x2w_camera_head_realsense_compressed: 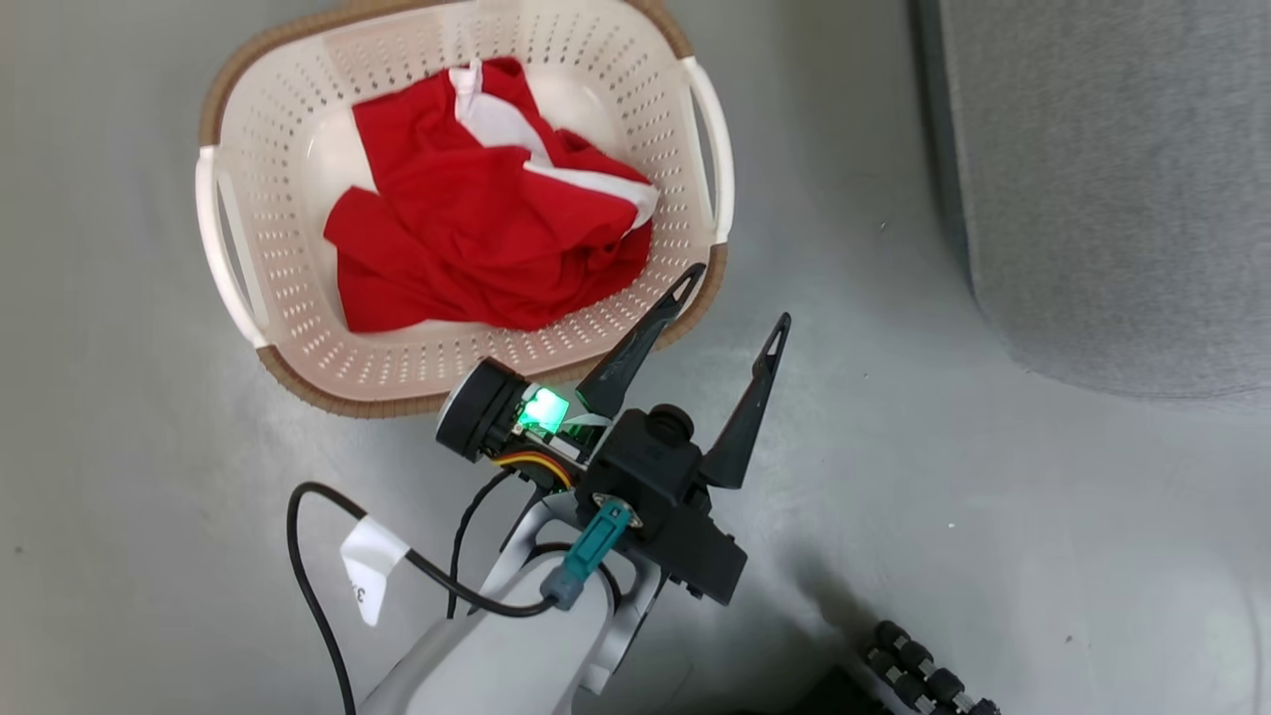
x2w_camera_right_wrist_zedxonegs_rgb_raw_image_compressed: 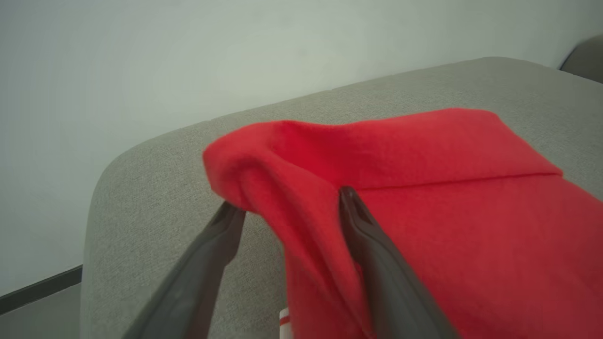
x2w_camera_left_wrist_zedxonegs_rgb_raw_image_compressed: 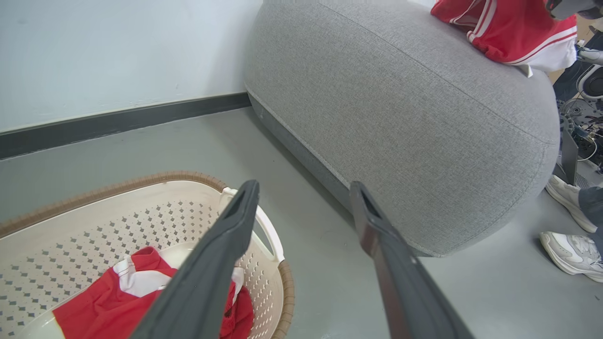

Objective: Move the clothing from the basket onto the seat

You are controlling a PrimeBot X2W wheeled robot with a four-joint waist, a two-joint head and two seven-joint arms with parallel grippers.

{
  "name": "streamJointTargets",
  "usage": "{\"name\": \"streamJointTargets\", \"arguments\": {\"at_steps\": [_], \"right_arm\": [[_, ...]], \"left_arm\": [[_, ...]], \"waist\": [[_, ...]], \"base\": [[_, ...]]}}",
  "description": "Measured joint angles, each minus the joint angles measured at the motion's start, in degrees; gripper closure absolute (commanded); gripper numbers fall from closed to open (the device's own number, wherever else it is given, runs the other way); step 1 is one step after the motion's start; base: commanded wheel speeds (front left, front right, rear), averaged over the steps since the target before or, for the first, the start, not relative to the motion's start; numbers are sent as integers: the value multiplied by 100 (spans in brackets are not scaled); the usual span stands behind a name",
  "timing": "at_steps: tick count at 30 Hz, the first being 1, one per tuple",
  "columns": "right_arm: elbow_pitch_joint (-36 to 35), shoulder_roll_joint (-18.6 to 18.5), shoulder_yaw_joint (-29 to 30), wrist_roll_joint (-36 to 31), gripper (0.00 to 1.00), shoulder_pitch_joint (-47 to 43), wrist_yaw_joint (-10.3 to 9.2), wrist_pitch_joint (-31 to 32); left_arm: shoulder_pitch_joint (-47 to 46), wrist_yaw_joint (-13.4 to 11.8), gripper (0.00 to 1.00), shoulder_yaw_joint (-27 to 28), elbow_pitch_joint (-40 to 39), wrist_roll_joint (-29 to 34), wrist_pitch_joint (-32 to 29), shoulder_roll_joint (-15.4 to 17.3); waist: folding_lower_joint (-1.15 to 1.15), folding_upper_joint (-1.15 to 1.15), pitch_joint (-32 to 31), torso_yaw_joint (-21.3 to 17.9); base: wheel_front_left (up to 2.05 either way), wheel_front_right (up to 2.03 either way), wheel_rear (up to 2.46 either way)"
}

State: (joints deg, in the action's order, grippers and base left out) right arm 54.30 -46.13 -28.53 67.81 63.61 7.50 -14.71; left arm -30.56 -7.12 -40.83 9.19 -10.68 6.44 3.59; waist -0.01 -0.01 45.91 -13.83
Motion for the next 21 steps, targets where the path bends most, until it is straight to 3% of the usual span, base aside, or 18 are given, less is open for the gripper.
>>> {"name": "streamJointTargets", "arguments": {"at_steps": [9,21], "right_arm": [[-347,108,-299,-211,0,-794,0,0],[-935,172,-225,-359,0,-1966,0,1]], "left_arm": [[29,0,0,88,360,-443,488,-3],[288,0,0,155,598,-1202,755,-19]], "waist": [[0,0,-593,-80],[0,0,-1541,-5]], "base": [[0,0,0],[0,0,0]]}}
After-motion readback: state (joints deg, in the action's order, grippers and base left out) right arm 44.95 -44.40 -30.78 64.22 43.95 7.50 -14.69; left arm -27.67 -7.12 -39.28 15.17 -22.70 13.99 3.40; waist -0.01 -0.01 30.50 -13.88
